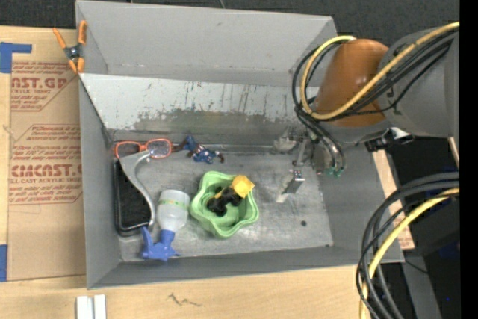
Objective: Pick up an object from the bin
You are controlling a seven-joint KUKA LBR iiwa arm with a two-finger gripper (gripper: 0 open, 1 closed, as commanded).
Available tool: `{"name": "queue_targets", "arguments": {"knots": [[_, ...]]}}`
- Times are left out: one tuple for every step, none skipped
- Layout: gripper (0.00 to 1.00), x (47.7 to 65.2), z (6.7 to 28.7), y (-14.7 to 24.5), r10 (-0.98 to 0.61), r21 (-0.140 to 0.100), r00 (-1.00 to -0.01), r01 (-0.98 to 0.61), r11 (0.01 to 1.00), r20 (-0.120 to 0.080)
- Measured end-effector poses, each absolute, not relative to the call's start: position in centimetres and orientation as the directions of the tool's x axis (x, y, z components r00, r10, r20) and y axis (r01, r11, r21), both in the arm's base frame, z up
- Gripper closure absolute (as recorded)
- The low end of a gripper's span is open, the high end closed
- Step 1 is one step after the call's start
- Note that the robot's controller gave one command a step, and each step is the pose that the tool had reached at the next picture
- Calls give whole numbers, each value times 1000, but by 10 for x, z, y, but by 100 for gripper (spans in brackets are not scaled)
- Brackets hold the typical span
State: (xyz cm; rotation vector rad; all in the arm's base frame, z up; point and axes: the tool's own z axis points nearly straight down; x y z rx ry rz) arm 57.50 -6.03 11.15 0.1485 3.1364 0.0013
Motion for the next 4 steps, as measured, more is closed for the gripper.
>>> {"name": "queue_targets", "arguments": {"knots": [[0, 557, 101, -49, 139, 1, -990, 139, 990, 1], [0, 527, 101, -24, -111, 0, -994, -111, 994, -1], [0, 529, 113, 10, 59, 0, -998, 59, 998, 1], [0, 553, 114, 23, -5, 1, -1000, -5, 1000, -1]]}}
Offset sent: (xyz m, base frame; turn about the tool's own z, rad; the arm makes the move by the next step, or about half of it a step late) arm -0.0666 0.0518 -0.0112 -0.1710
